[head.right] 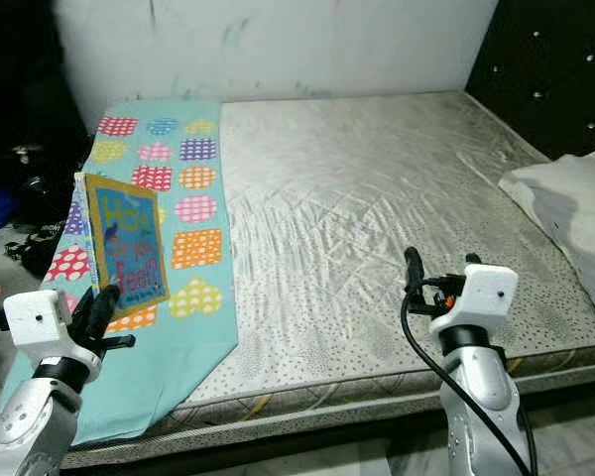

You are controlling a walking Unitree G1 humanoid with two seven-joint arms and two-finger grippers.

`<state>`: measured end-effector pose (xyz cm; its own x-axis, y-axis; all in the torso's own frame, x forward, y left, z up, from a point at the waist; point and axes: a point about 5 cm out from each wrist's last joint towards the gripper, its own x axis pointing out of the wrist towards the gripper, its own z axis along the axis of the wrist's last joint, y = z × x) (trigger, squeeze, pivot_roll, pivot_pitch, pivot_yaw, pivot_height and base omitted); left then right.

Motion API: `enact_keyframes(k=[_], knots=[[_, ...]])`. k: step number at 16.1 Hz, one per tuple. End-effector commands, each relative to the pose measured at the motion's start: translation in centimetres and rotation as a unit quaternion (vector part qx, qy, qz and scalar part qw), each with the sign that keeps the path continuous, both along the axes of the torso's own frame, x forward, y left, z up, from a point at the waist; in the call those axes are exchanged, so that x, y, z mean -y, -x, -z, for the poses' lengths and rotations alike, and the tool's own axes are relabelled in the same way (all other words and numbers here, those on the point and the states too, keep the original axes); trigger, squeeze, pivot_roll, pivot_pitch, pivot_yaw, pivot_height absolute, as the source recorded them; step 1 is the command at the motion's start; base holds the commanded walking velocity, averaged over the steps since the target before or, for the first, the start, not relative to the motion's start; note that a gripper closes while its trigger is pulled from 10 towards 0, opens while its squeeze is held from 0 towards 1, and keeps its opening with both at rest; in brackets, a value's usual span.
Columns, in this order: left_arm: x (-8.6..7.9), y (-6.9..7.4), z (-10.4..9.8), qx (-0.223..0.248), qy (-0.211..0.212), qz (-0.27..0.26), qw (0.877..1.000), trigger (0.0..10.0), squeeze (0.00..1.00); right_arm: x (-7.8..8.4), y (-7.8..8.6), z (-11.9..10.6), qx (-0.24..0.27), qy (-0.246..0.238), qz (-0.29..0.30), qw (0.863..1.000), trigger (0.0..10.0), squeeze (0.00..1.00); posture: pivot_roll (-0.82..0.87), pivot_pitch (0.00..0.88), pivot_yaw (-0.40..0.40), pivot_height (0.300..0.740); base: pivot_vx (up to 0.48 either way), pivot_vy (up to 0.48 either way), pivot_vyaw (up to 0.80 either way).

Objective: Clean up the room

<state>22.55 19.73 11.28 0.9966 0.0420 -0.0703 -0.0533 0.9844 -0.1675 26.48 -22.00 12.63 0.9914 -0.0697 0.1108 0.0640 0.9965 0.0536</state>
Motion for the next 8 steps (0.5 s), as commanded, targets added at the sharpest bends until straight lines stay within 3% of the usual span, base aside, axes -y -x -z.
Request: enact_keyframes(k=[1, 8], knots=[[-0.04, -0.02, -1.02, 0.021, -0.005, 0.003, 1.000, 10.0, 0.00, -0.53, -0.19, -0.57, 0.007, 0.000, -0.008, 1.000, 10.0, 0.00, 0.00, 0.061, -0.009, 0.740, 0.000, 0.000, 0.00], [0.50, -0.32, -1.48, 0.026, 0.003, 0.022, 0.999, 10.0, 0.00, -0.60, -0.13, -0.66, 0.004, -0.001, -0.016, 1.000, 10.0, 0.00, 0.00, 0.064, -0.013, 0.740, 0.000, 0.000, 0.00]])
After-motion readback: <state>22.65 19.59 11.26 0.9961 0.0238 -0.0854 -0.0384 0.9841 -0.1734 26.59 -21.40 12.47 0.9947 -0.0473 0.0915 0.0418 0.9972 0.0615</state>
